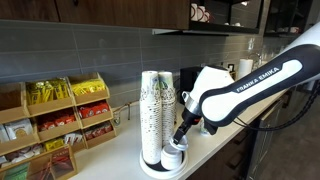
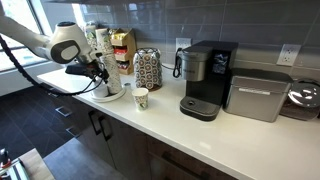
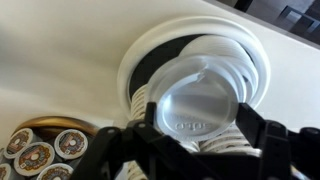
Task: Put the white lid on the pile of lids on the tray
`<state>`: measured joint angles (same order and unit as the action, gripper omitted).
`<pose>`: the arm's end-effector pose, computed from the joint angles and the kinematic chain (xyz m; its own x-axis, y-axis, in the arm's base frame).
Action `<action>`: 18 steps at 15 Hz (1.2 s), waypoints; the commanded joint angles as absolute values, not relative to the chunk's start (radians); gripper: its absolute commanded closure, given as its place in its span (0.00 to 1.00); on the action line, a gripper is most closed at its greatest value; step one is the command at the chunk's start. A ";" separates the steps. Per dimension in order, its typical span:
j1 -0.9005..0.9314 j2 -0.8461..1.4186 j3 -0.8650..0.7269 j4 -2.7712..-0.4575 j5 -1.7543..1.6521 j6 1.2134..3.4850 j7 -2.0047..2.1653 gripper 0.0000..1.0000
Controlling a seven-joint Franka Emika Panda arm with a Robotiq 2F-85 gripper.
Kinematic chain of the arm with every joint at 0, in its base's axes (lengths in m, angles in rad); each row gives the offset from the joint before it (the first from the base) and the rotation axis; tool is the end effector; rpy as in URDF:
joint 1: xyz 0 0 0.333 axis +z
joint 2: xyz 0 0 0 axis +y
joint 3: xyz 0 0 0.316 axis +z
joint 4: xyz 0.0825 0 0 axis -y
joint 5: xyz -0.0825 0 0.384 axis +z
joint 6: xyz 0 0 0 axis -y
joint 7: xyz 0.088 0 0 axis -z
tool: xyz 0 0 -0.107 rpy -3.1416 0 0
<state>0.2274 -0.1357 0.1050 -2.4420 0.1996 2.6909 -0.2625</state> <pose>0.4750 0.1575 0.3938 0.8400 0.3816 0.3858 0.4263 -0.9040 -0.0341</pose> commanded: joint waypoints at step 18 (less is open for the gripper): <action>0.243 -0.057 0.137 -2.362 0.242 2.645 -0.364 0.16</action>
